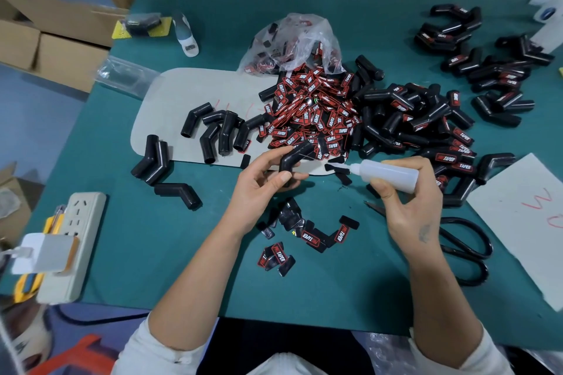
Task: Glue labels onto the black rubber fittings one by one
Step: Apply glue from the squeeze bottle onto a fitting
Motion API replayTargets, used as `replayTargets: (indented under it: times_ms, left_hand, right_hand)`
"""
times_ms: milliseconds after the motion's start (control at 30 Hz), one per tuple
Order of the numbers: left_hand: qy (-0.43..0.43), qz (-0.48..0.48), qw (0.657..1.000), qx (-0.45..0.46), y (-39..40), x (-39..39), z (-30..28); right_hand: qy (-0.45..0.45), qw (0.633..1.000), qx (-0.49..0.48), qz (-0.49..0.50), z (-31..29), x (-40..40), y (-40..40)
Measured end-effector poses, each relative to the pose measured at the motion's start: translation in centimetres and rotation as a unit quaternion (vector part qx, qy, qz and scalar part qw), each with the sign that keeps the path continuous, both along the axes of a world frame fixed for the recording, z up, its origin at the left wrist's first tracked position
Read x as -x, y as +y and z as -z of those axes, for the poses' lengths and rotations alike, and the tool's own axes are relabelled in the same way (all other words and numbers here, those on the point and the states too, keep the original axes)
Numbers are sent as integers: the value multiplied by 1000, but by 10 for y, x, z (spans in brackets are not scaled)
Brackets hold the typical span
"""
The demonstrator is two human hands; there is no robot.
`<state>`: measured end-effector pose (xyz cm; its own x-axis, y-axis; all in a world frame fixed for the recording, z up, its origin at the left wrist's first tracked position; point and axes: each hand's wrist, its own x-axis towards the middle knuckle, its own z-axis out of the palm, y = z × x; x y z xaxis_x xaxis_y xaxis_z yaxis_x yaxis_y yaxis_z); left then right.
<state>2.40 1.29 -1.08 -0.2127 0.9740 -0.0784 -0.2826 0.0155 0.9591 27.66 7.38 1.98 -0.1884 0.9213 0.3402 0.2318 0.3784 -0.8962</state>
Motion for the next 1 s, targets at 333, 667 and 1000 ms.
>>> replayTargets:
  times_ms: [333,667,1000]
  left_hand:
    - [-11,2,1000,3,0,0,1]
    - [-5,6,1000,2,1,2,3]
    - [-5,4,1000,1,0,1,1]
  right_hand:
    - [3,1000,7,0,3,0,0]
    - [2,1000,7,-3,0,1,-1]
    - [5,1000,3,10,1,-1,1]
